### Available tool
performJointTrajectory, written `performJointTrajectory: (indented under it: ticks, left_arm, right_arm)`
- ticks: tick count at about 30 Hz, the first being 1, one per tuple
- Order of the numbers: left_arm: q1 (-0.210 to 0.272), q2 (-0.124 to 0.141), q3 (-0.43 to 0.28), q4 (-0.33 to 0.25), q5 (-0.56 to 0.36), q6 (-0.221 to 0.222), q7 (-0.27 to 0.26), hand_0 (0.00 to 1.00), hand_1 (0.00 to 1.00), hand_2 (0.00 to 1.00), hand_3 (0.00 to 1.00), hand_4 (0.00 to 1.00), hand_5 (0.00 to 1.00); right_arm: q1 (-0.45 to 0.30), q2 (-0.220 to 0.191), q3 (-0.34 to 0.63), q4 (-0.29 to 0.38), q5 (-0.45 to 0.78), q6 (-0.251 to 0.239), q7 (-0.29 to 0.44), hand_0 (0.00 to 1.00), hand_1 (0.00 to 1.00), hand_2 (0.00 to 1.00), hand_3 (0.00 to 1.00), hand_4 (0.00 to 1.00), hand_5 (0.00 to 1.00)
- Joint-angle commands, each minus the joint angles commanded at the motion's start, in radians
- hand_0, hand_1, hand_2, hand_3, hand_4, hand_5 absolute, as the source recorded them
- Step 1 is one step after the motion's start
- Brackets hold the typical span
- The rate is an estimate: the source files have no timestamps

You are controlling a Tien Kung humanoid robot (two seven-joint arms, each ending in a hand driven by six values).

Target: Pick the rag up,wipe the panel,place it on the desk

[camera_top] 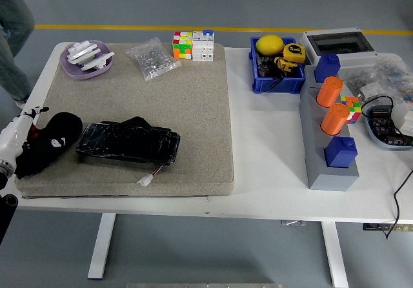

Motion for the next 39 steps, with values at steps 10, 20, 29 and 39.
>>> performJointTrajectory:
  ticks: [10, 20, 29, 39]
  left_arm:
    - [0.001, -0.007, 0.021, 0.017, 0.03, 0.051, 0.003, 0.376, 0.505, 0.717, 0.6, 0.481, 0.078]
    - [0.004, -0.004, 0.043, 0.017, 0.043, 0.087, -0.011, 0.298, 0.302, 0.564, 0.505, 0.079, 0.002]
    - [0.044, -0.014, 0.017, -0.078, 0.088, 0.103, 0.019, 0.257, 0.249, 0.554, 0.483, 0.03, 0.002]
    - [0.098, -0.024, 0.061, -0.311, 0.108, 0.07, 0.097, 0.244, 0.173, 0.548, 0.471, 0.02, 0.002]
  right_arm:
    - [0.002, -0.003, 0.038, 0.0, -0.04, 0.0, 0.004, 0.717, 0.645, 0.671, 0.553, 0.936, 0.401]
    - [0.0, -0.004, 0.021, 0.0, -0.019, -0.005, 0.005, 0.716, 0.644, 0.67, 0.553, 0.936, 0.402]
    - [-0.002, -0.006, 0.018, 0.0, -0.018, -0.008, 0.005, 0.717, 0.643, 0.67, 0.554, 0.936, 0.402]
    - [0.001, -0.006, 0.032, 0.0, -0.033, -0.004, 0.005, 0.717, 0.643, 0.669, 0.554, 0.936, 0.401]
